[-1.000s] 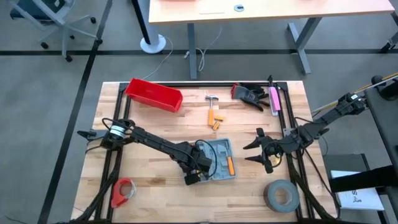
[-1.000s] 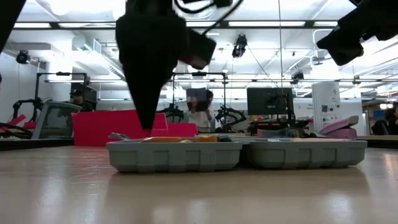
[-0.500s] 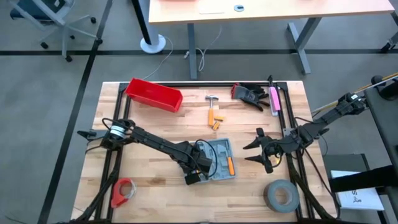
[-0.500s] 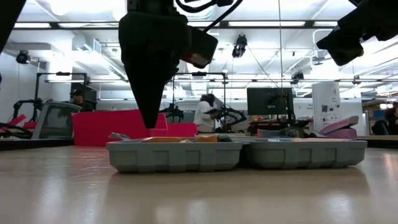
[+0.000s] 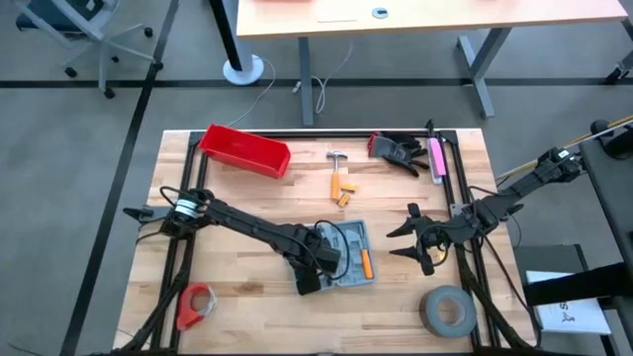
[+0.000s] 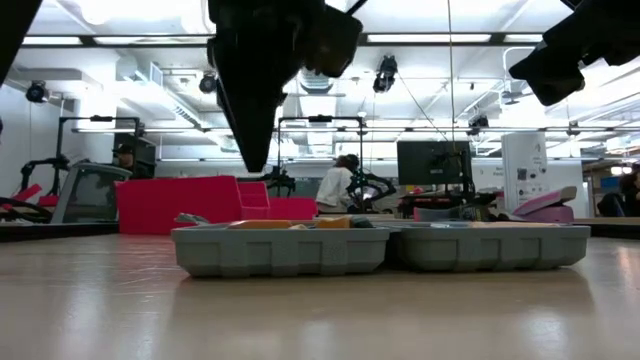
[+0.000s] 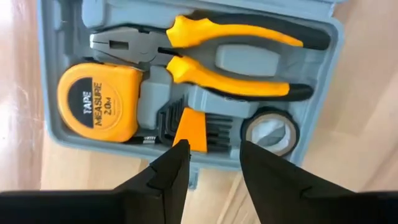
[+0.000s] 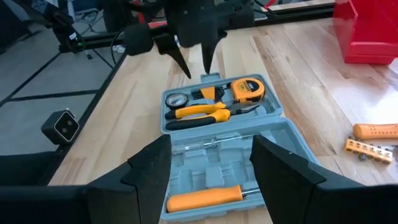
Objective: Prefit tool cases
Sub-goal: Put the yellow hex set into the prefit tool case
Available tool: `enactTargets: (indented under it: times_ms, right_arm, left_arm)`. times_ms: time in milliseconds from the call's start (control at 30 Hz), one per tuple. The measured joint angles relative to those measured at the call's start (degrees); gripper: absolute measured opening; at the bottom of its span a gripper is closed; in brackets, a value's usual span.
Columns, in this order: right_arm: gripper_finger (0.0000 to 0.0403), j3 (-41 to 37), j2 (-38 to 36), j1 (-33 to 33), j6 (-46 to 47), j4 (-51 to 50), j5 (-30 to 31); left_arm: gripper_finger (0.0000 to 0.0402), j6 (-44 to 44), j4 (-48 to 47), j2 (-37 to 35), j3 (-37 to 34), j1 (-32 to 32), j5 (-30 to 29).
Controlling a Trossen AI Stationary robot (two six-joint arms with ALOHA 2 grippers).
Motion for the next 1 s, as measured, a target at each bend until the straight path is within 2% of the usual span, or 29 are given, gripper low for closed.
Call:
enactTargets:
  times_ms: [233, 433, 500, 633, 800, 900, 1000]
  right_arm:
    - [0.0199, 0.0, 0.0, 0.0, 0.37, 0.01, 0.0]
    - [0.0199, 0.0, 0.01, 0.0, 0.35, 0.0, -0.01]
    - [0.0199, 0.0, 0.0, 0.0, 0.35, 0.0, 0.0]
    - [0.0199, 0.0, 0.0, 0.0, 0.37, 0.0, 0.0]
    - [0.0199, 0.0, 0.0, 0.23, 0.47, -0.63, 0.01]
    - [0.0199, 0.0, 0.0, 0.22, 0.39, -0.52, 0.2]
    - [0.0199, 0.0, 0.02, 0.24, 0.49, -0.47, 0.44]
  left_arm:
    - [0.0135, 0.67, -2.07, -0.02, 1.76, 0.31, 0.02]
    - [0.0119, 0.72, -0.65, -0.07, -1.69, 0.82, 0.18]
    - [0.0116, 1.32, 2.08, -0.09, -4.12, 1.03, 1.42]
    - [0.0115, 1.93, 14.46, -0.09, -13.04, 1.3, 3.32]
    - [0.0114, -2.1, 25.01, -1.35, -22.31, 1.89, 7.91]
    - [0.0114, -2.32, 24.41, -1.53, -21.95, 1.87, 8.07]
    - [0.0114, -1.23, 21.05, -1.91, -18.36, 1.73, 5.93]
